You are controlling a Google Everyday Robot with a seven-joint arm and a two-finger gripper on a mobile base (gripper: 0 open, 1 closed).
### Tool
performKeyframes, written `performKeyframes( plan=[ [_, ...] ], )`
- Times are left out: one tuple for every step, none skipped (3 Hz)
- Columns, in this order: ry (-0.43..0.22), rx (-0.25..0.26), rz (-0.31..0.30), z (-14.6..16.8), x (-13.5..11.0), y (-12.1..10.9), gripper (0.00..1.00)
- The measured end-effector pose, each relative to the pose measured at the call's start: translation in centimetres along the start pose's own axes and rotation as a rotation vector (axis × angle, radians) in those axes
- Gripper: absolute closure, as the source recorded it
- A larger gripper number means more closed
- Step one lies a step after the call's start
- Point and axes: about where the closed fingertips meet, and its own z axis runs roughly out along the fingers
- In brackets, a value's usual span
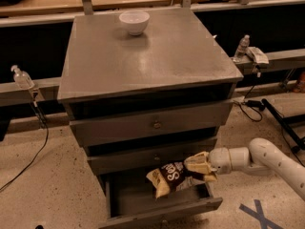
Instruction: Place brown chip bag into bottom drawer
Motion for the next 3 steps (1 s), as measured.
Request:
performKeyframes(
  plan=[
    [-0.049,0.068,0.038,-0.9,0.5,-1.4,0.52],
    [-0.067,0.035,0.099,0.3,2.7,-3.3,0.28],
    [-0.073,0.025,0.100,0.5,2.9,-3.7,0.05]
  ],
)
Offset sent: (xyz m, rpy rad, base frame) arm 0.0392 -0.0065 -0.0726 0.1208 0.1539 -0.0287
